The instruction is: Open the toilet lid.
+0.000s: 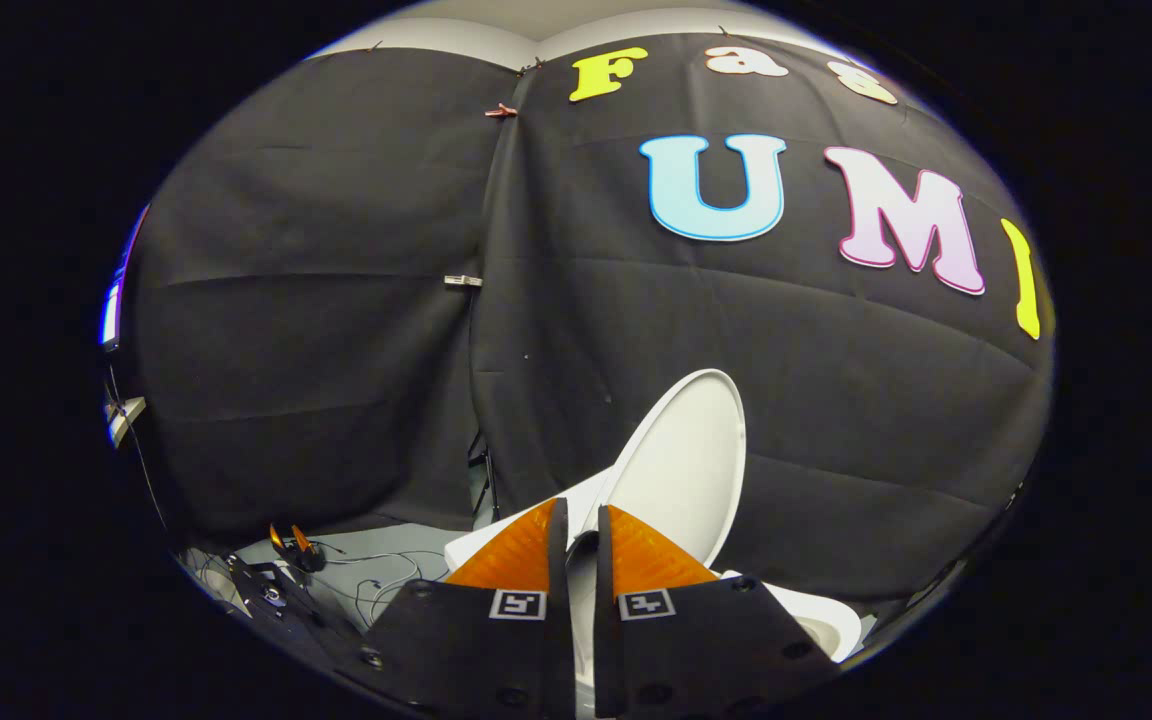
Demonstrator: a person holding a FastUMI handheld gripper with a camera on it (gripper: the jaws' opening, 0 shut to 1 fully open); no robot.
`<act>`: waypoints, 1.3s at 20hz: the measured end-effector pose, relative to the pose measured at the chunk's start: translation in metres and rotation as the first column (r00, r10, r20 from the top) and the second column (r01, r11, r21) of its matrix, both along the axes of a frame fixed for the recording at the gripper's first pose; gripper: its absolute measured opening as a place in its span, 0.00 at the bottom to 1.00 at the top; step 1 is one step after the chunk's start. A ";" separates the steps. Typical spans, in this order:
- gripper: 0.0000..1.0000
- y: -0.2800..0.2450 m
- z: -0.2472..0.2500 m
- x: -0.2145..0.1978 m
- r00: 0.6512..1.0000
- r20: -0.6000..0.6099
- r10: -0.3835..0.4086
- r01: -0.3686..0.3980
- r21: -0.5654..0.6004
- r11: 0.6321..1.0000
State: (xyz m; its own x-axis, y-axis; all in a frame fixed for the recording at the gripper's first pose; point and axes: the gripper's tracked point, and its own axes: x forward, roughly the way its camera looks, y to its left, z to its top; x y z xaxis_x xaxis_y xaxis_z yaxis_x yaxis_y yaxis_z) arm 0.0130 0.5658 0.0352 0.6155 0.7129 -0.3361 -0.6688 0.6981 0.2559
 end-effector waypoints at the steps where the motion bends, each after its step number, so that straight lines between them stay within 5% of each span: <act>1: 0.12 0.006 0.000 0.000 1.000 -0.008 0.016 -0.016 0.007 1.000; 6: 0.15 0.022 0.001 -0.005 0.997 0.004 0.073 -0.073 0.012 0.997; 14: 0.82 0.034 -0.019 -0.012 0.984 -0.067 0.163 -0.158 0.076 0.985; 21: 0.98 0.013 0.045 -0.006 0.979 0.078 0.187 -0.198 0.175 0.964; 26: 0.99 -0.073 0.092 0.023 0.964 0.266 0.003 -0.052 0.176 0.983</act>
